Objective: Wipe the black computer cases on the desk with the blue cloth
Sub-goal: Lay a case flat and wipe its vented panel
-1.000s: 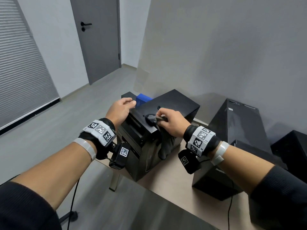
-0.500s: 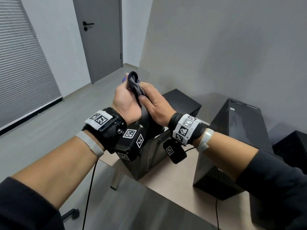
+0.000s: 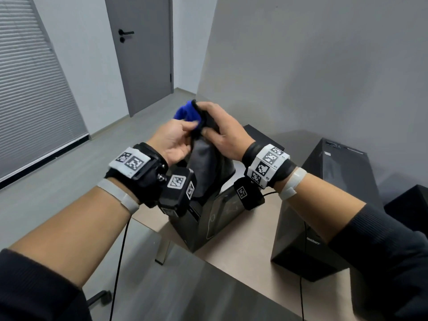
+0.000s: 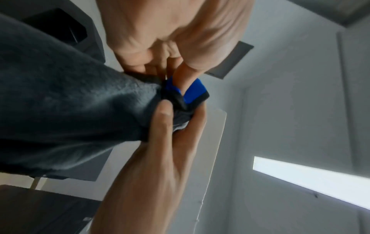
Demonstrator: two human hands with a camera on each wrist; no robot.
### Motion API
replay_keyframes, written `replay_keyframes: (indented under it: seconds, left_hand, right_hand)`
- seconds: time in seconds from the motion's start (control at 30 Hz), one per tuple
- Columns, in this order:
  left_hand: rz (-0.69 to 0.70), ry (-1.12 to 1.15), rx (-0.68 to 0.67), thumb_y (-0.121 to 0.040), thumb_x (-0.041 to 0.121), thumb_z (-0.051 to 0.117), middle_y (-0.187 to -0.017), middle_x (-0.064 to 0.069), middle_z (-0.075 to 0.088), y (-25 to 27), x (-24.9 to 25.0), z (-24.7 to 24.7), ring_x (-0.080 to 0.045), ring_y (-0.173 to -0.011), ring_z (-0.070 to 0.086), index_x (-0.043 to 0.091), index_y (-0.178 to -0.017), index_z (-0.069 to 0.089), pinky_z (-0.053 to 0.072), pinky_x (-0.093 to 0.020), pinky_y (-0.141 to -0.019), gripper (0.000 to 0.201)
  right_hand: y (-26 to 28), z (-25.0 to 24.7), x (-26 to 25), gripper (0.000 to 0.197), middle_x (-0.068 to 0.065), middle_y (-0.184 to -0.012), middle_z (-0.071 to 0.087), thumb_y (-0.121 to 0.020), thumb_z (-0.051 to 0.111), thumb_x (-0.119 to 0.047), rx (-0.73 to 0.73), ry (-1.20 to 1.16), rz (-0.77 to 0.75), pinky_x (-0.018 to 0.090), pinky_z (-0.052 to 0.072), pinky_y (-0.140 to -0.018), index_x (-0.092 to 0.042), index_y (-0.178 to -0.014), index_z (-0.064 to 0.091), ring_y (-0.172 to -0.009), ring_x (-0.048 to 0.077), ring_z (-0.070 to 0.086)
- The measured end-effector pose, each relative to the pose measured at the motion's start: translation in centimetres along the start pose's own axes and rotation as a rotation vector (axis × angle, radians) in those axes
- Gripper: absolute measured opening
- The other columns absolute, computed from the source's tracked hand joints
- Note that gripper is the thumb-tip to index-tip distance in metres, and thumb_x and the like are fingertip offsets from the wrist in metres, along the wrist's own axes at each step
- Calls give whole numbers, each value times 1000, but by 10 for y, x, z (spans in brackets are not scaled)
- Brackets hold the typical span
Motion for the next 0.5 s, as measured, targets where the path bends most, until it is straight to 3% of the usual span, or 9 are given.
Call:
replay_keyframes:
  seconds: [0.07, 0.13, 0.2, 0.23, 0.3, 0.33, 0.37, 0.43, 0.5]
  left_hand:
    - [39, 1, -3, -101, -1, 41, -89, -8, 69, -7, 6, -4, -17, -78, 67, 10, -112, 63, 60, -26, -62, 27]
    - [62, -200, 1, -95, -4, 50, -89, -11, 64, -8, 7, -7, -17, -76, 63, 5, -114, 62, 58, -27, -62, 24]
    - [99, -418, 54, -92, 2, 62, -83, -7, 63, -12, 8, -20, -14, -71, 60, 5, -105, 68, 58, -24, -68, 15]
    - [107, -469, 111, -92, 8, 65, -80, -4, 63, -16, 9, -35, -14, -70, 60, 8, -101, 70, 57, -26, -73, 10]
    - [100, -531, 262, -95, 18, 63, -81, 1, 63, -21, 9, -68, -13, -74, 58, 15, -103, 71, 51, -28, -76, 11]
    - [67, -570, 303, -97, 21, 60, -85, 1, 61, -23, 3, -78, -14, -76, 55, 17, -105, 70, 45, -27, -72, 14]
    - [29, -601, 319, -98, 22, 56, -89, 0, 60, -26, -5, -86, -15, -75, 53, 18, -105, 69, 40, -26, -66, 15]
    - [-15, -610, 328, -101, 18, 50, -92, -4, 58, -28, -18, -93, -16, -71, 51, 16, -93, 64, 37, -23, -59, 16]
    - [10, -668, 347, -104, 17, 44, -97, -9, 55, -33, -19, -100, -22, -83, 53, 20, -78, 53, 48, -27, -71, 28]
  right_hand:
    - [6, 13, 0, 74, 15, -144, 35, -80, 71, -15, -114, 32, -14, 20, 24, -117, -3, -144, 37, -138, 20, 32]
    - [10, 16, 14, 71, 11, -131, 47, -74, 72, -11, -134, 110, 51, 17, 35, -105, -10, -139, 44, -127, 19, 43]
    - [9, -8, 37, 53, 2, -108, 63, -72, 63, -2, 15, 176, 149, 19, 43, -87, -16, -123, 57, -105, 22, 60]
    - [10, -25, 46, 49, 0, -102, 66, -72, 59, 0, 115, 200, 206, 21, 44, -84, -18, -117, 60, -100, 24, 62]
    - [11, -43, 58, 47, 2, -106, 66, -74, 56, 0, 244, 215, 270, 26, 46, -88, -19, -117, 59, -101, 24, 61]
    - [9, -37, 57, 49, 4, -112, 64, -76, 56, -1, 230, 205, 266, 27, 45, -91, -19, -122, 57, -105, 24, 59]
    - [4, -20, 53, 50, 7, -118, 61, -79, 55, -3, 144, 182, 238, 27, 43, -95, -18, -126, 54, -109, 23, 57]
    - [1, 39, 41, 40, 9, -121, 58, -81, 51, -8, -185, 104, 134, 35, 43, -102, -14, -120, 57, -112, 23, 54]
    - [13, 89, 40, 33, 11, -131, 53, -85, 50, -12, -480, 146, 131, 38, 38, -108, -13, -116, 61, -122, 23, 49]
Point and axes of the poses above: each hand's wrist, its own y-axis away from the middle knuckle, its own z-axis out of the palm, x = y × z, the point moved 10 cm from there along -y, towards the middle knuckle
